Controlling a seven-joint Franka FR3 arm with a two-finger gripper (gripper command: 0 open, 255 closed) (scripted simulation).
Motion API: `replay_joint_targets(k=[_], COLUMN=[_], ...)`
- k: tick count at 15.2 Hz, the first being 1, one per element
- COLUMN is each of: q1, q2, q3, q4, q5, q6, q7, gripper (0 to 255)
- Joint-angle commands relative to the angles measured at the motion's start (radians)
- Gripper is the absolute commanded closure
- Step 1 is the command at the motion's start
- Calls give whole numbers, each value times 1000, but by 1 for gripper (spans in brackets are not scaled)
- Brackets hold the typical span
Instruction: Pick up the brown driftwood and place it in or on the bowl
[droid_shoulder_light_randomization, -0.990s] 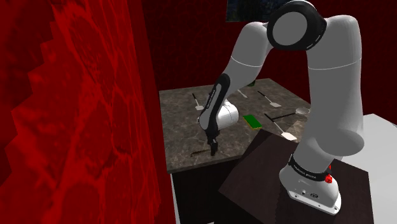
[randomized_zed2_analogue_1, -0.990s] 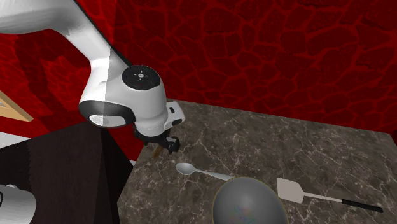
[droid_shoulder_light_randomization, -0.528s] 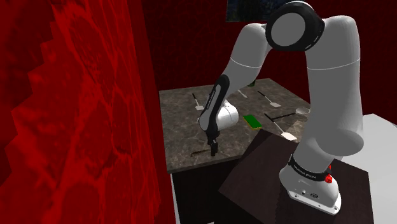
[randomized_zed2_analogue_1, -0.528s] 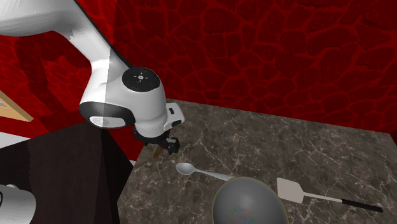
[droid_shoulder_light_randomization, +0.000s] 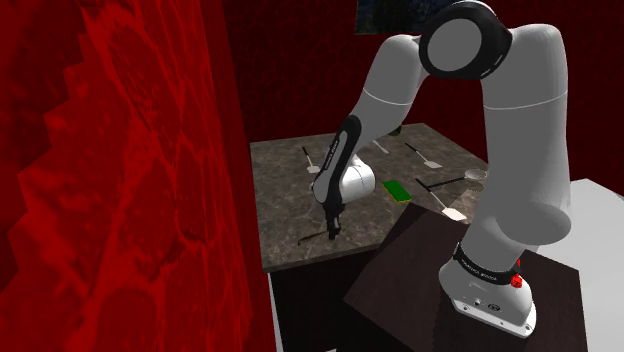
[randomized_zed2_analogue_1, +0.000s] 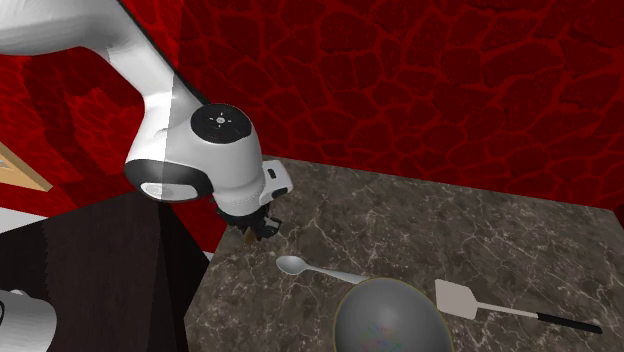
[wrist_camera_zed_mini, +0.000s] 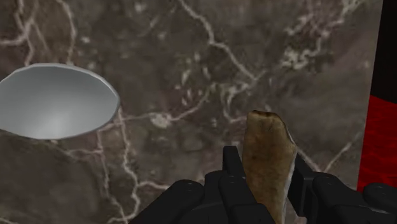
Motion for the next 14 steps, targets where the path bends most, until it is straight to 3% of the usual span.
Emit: replay_joint_targets(k=[1, 14], q1=[4, 95], q2=[6, -197], q3=[5, -117], q4=[-8, -59], q5=[2, -158], q6=[-8, -159], q7=[2, 144], gripper=[255, 255])
